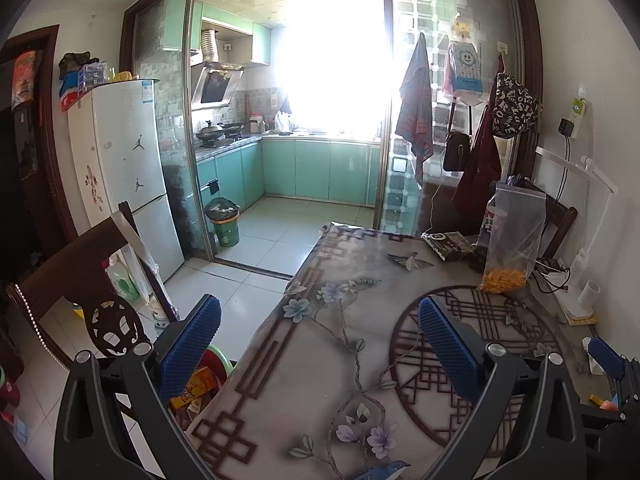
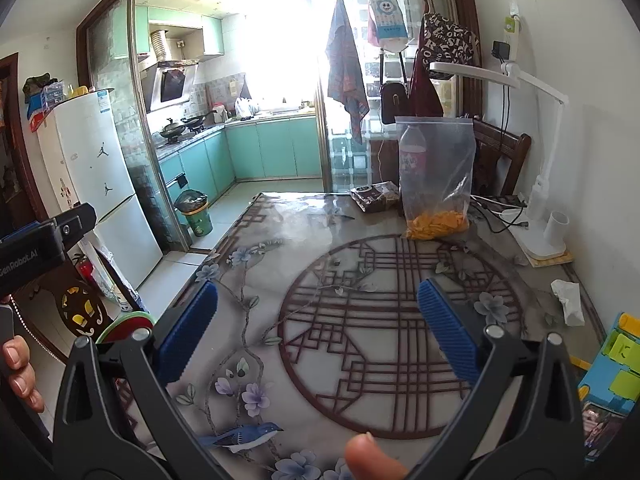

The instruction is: Collect trash

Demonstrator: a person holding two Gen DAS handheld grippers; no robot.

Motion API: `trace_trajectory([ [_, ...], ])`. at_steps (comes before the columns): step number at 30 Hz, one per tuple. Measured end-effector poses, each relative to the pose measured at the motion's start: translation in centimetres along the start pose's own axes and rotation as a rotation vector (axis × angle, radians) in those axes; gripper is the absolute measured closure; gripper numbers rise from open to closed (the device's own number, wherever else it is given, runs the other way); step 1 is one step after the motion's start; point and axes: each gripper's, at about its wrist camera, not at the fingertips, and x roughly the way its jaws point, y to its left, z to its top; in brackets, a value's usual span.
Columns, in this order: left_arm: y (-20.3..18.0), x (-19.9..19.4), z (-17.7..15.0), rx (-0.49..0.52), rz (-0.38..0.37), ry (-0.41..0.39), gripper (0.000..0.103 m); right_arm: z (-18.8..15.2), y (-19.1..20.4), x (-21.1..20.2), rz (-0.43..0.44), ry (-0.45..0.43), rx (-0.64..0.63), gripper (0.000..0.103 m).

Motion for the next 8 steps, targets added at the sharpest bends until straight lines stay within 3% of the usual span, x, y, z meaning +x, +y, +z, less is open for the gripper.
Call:
trace_trajectory([
  [4,-0.9,2.7,-1.5,0.030,-0.023,0.071,0.008,-1.0,-1.0,1.3,-0.025,0.040,0.009,0.004],
  [8,-1.5,8.0,-5.9,0.056,-0.014,0.133,0.008,-3.3,-3.2,4.1,-0.095,0.117,0.011,0.004],
])
